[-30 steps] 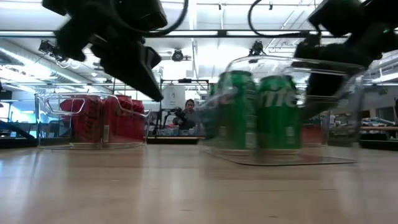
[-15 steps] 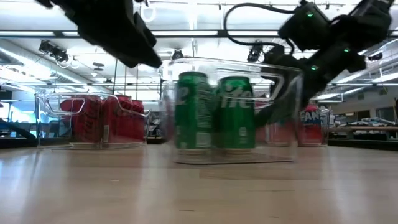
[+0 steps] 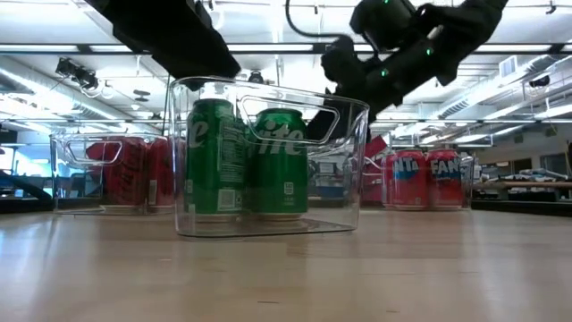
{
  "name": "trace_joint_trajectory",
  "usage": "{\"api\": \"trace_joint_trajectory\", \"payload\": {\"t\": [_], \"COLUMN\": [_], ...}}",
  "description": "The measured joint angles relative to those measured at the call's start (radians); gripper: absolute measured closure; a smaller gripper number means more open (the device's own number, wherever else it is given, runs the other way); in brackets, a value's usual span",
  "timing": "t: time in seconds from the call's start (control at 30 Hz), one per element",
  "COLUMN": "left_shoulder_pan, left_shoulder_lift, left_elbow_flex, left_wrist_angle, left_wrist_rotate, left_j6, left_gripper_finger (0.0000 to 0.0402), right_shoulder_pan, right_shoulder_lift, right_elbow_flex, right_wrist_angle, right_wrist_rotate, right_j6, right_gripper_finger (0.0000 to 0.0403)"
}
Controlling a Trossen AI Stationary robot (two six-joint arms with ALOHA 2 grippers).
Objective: Sort soda cans
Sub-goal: Move the transparent bins on the top center
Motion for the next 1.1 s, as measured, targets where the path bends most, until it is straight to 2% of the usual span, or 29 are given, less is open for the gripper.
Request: {"api": "trace_joint_trajectory", "payload": {"t": [0.23, 0.4, 0.7, 0.83, 1.0, 1.1], "left_shoulder_pan": [-0.056, -0.075, -0.053, -0.050, -0.051, -0.054], "left_shoulder_lift": [0.000, 0.001, 0.139, 0.180, 0.168, 0.161], "left_elbow_flex": [0.051, 0.061, 0.113, 0.168, 0.197, 0.197], "left_wrist_angle": [0.039, -0.020, -0.059, -0.163, -0.278, -0.339], "left_wrist_rotate": [0.063, 0.046, 0.040, -0.006, -0.057, -0.123], "left_j6": [0.002, -0.046, -0.084, -0.091, -0.151, -0.200], "left_gripper_finger": [0.0402, 0.0402, 0.0402, 0.0402, 0.0402, 0.0402], "right_shoulder_pan": [-0.004, -0.001, -0.004, -0.008, -0.008, -0.008], "right_shoulder_lift": [-0.115, -0.179, -0.203, -0.203, -0.202, -0.202], "right_elbow_flex": [0.009, 0.009, 0.007, 0.007, 0.007, 0.007], "right_wrist_angle": [-0.107, -0.184, -0.215, -0.232, -0.255, -0.260], "right_wrist_rotate": [0.000, 0.047, 0.079, 0.083, 0.107, 0.109], "right_j6": [-0.086, -0.119, -0.129, -0.129, -0.132, -0.132], "right_gripper_finger": [0.0403, 0.0403, 0.0403, 0.0403, 0.0403, 0.0403]}}
